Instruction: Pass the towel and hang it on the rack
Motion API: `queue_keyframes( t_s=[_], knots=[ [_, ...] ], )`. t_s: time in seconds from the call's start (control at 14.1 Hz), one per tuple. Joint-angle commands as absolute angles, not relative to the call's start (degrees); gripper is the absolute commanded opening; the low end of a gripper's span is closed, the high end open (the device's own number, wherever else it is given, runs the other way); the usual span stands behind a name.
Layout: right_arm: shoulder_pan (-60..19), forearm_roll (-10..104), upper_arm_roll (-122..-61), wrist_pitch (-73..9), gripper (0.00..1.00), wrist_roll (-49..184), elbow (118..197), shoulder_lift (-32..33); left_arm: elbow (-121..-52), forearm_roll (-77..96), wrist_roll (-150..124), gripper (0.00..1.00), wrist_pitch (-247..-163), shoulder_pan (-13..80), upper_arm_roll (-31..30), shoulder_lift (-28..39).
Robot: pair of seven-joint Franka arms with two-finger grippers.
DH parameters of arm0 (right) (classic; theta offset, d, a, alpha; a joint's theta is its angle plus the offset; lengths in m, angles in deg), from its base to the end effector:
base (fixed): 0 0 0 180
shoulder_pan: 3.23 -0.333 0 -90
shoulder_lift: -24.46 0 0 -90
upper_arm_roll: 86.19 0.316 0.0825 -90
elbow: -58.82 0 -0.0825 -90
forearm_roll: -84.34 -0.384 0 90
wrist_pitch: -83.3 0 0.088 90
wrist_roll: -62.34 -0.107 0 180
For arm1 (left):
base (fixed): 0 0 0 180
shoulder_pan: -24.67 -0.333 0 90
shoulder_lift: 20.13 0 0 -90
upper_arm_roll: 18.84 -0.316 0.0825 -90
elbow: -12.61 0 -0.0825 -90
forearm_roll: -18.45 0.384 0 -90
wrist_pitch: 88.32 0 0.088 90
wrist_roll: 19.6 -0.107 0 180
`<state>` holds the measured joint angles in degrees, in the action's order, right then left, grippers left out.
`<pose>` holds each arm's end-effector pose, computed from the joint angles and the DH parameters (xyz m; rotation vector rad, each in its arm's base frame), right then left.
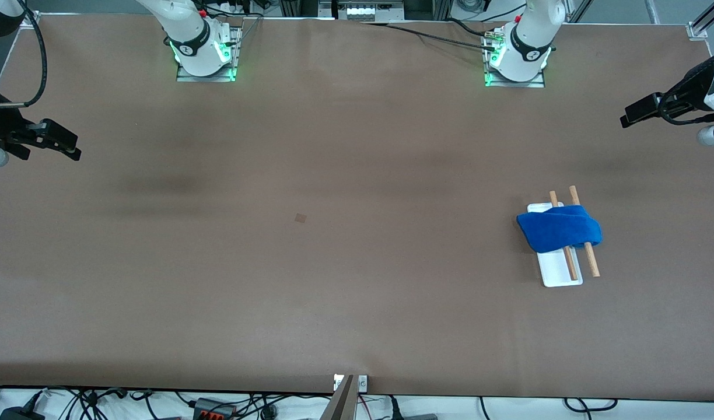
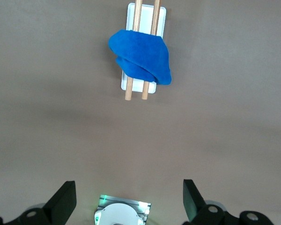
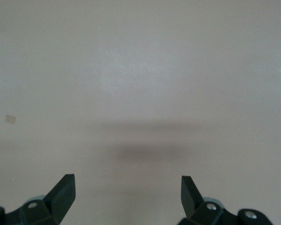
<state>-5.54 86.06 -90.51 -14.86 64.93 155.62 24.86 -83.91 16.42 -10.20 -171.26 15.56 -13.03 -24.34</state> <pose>0.5619 -0.0227 0.5845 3.1107 0.0217 0.0459 0.5151 0.0237 0.6011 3.0927 0.3433 -0.2575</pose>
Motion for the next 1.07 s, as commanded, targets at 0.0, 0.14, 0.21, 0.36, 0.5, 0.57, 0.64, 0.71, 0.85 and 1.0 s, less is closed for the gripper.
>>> queue_keyframes(
  t_s=[0.0,0.14,0.21,0.36,0.5,0.57,0.64,0.71,0.85,1.0],
  knots=[
    [-5.3,86.3,-90.0,-14.4,1.00,65.6,155.7,25.2,-85.6,17.7,-9.9,1.00,-173.8,15.4,-12.6,-25.8],
    [-5.2,86.1,-90.0,-14.3,1.00,65.6,155.7,25.2,-85.6,17.8,-15.0,1.00,-174.5,15.4,-12.6,-25.8],
    [-5.2,86.0,-90.0,-14.2,1.00,65.5,155.7,25.2,-85.6,17.7,-17.0,1.00,-174.5,15.4,-12.6,-25.7],
    [-5.2,86.0,-90.0,-14.2,1.00,65.6,155.7,25.1,-85.6,17.7,-17.8,1.00,-174.3,15.4,-12.6,-25.7],
    [-5.2,86.0,-90.0,-14.1,1.00,65.6,155.8,25.1,-85.6,17.7,-17.8,1.00,-174.2,15.4,-12.6,-25.6],
    [-5.2,86.0,-90.0,-14.1,1.00,65.7,155.8,24.8,-85.6,17.7,-17.8,1.00,-174.2,15.4,-12.6,-25.6],
    [-5.1,86.0,-90.0,-14.0,1.00,65.7,155.8,24.6,-85.5,17.7,-17.7,1.00,-174.2,15.5,-12.3,-25.7],
    [-5.1,86.0,-90.0,-13.8,1.00,65.7,155.8,24.6,-85.5,17.7,-17.8,1.00,-174.1,15.5,-12.2,-25.7],
    [-5.1,86.0,-90.0,-13.0,1.00,65.7,155.8,24.6,-85.5,17.7,-17.8,1.00,-174.1,15.5,-12.2,-25.7],
    [-5.1,86.1,-90.0,-12.9,1.00,65.7,155.7,24.6,-85.4,17.7,-17.9,1.00,-174.1,15.7,-12.2,-25.8]
  ],
)
